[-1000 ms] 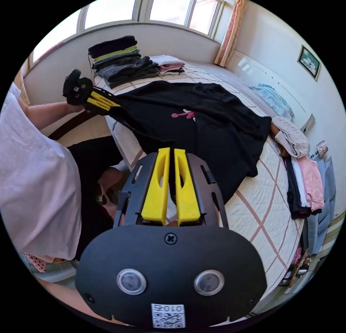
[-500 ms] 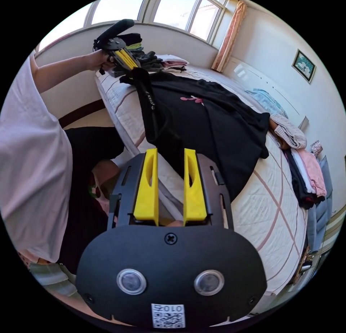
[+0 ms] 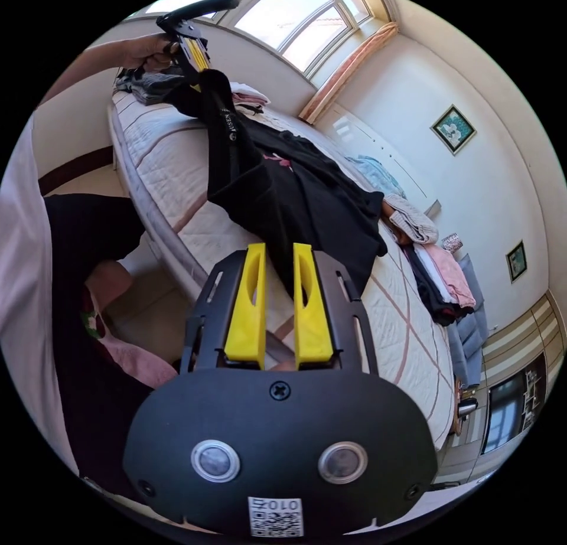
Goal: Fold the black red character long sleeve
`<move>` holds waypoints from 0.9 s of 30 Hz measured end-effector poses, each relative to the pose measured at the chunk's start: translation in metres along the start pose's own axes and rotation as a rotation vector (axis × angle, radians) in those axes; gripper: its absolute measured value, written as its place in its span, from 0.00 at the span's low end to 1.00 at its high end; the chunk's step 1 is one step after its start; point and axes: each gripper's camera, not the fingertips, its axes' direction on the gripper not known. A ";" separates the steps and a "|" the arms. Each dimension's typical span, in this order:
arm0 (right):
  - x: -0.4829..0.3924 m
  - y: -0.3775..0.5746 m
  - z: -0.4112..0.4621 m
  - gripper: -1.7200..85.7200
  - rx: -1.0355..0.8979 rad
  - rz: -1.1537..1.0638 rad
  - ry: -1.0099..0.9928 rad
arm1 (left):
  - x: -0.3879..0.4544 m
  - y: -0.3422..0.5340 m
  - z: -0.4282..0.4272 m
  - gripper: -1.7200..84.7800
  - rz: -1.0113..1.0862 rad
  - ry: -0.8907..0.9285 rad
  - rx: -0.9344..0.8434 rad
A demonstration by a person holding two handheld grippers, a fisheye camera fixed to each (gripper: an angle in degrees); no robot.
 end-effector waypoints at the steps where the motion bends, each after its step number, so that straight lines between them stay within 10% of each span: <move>1: 0.002 0.000 0.000 0.08 0.004 0.004 0.000 | -0.006 0.001 -0.004 0.02 -0.010 0.008 0.012; 11: 0.112 -0.029 -0.072 0.04 0.088 0.181 -0.287 | -0.030 -0.001 -0.043 0.02 0.021 -0.033 0.023; 27: 0.133 -0.056 -0.236 0.03 0.051 -0.199 -0.367 | 0.031 0.020 -0.159 0.02 0.185 -0.038 -0.031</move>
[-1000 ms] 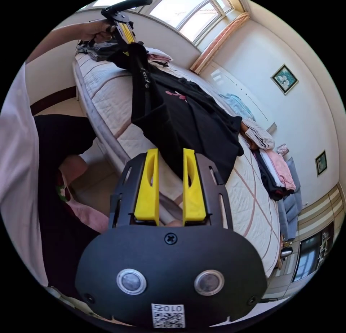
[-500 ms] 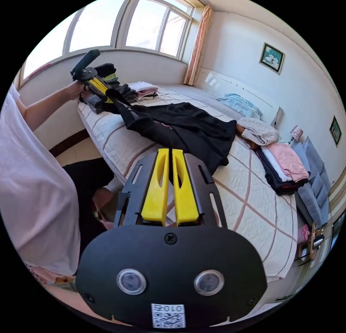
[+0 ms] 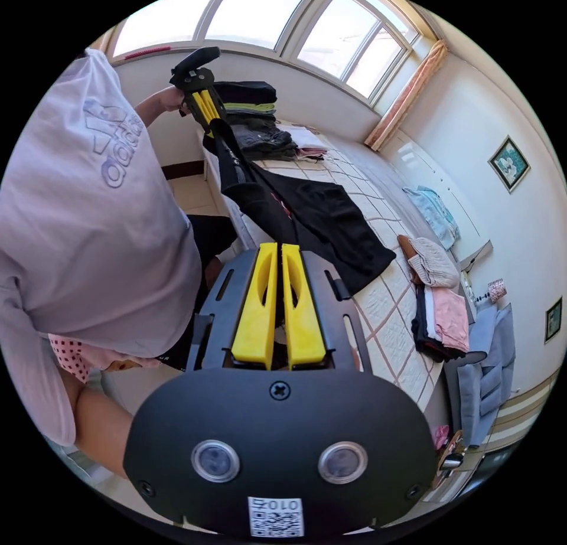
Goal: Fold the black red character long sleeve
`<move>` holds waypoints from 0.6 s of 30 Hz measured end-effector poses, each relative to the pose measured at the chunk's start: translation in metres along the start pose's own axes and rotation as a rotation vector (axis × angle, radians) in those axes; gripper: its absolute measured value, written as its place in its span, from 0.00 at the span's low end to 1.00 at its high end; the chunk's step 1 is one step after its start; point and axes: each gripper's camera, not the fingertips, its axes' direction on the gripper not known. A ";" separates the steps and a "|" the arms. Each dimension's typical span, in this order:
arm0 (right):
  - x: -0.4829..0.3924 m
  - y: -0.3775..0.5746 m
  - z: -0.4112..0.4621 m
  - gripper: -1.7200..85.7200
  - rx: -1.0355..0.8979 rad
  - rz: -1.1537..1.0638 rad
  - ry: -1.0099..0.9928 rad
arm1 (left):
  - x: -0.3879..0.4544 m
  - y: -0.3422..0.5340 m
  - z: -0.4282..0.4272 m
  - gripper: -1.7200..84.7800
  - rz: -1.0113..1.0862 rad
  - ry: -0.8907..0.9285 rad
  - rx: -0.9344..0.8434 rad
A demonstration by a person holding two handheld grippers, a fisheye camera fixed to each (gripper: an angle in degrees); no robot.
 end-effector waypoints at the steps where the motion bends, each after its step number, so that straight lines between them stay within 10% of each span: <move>1: 0.004 0.000 -0.002 0.03 0.011 -0.002 -0.006 | -0.008 0.000 -0.005 0.02 0.000 0.031 0.021; 18: 0.451 -0.093 0.274 0.04 -0.166 0.385 -0.347 | -0.418 -0.159 0.167 0.02 -0.117 0.441 -0.112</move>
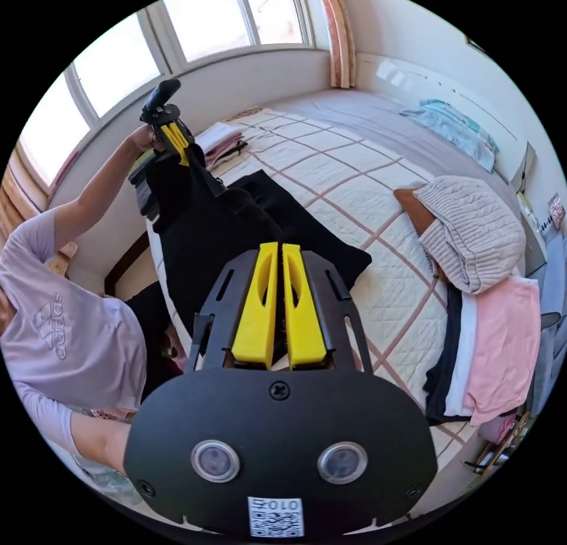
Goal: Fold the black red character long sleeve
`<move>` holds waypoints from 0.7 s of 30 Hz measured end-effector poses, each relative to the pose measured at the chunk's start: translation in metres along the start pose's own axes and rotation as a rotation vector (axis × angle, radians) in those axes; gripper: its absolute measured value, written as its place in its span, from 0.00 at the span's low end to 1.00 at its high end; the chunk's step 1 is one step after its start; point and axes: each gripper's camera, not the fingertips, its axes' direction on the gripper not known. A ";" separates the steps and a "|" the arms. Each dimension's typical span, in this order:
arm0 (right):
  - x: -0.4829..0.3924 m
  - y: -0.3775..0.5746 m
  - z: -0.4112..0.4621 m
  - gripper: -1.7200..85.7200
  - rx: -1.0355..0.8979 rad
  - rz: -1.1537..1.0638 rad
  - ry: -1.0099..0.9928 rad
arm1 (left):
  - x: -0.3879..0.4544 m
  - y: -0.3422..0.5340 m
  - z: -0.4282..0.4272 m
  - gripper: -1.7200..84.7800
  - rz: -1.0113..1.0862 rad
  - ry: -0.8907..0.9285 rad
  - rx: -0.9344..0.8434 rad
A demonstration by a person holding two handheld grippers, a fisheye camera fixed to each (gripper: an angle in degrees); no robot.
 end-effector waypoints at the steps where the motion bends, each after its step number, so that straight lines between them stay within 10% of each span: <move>1: 0.013 -0.007 0.011 0.04 -0.023 0.024 -0.001 | -0.027 -0.017 0.012 0.02 -0.045 -0.010 -0.048; 9: 0.095 -0.012 0.092 0.04 -0.057 0.214 0.008 | -0.127 -0.062 0.102 0.03 -0.240 -0.015 -0.169; 21: 0.044 0.115 -0.027 0.07 0.341 0.302 0.137 | -0.059 0.061 0.047 0.11 -0.401 -0.198 0.315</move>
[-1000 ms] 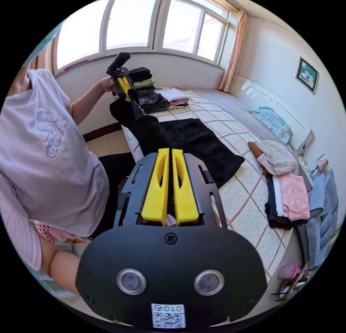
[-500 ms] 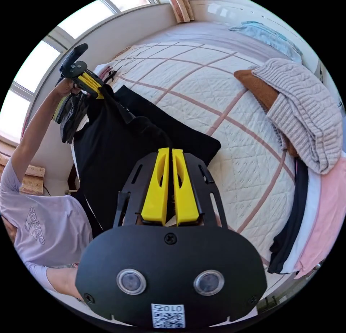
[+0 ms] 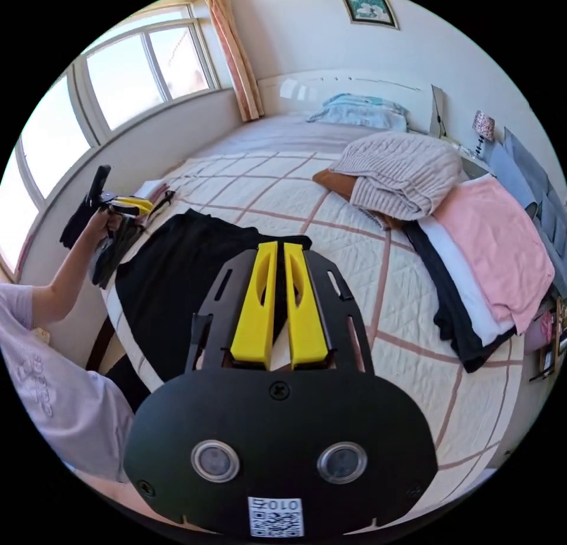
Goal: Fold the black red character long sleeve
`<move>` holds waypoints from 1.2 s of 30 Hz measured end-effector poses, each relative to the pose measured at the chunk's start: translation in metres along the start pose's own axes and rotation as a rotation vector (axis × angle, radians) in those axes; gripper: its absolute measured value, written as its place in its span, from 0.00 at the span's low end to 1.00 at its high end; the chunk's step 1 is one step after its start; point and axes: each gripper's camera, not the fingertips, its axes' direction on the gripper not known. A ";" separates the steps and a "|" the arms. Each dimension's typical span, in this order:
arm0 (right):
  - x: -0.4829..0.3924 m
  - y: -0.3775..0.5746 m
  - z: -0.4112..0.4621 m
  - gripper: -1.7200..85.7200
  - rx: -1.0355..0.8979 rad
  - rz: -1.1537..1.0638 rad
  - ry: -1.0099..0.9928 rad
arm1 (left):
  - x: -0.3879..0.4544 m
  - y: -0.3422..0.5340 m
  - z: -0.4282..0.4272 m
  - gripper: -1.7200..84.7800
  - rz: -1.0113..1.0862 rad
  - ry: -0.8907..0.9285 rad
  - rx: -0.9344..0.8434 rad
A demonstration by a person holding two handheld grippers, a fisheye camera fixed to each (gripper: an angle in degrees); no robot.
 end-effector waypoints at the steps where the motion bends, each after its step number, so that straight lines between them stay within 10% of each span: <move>1: -0.005 0.014 -0.012 0.07 0.029 -0.008 -0.002 | 0.017 0.030 -0.017 0.12 0.002 -0.016 -0.006; 10: -0.028 0.190 -0.035 0.19 -0.099 0.247 -0.087 | 0.076 0.247 -0.014 0.16 -0.248 0.028 0.051; 36: 0.036 0.192 -0.010 0.06 -0.221 0.324 -0.225 | 0.151 0.228 0.051 0.04 -0.087 0.098 -0.176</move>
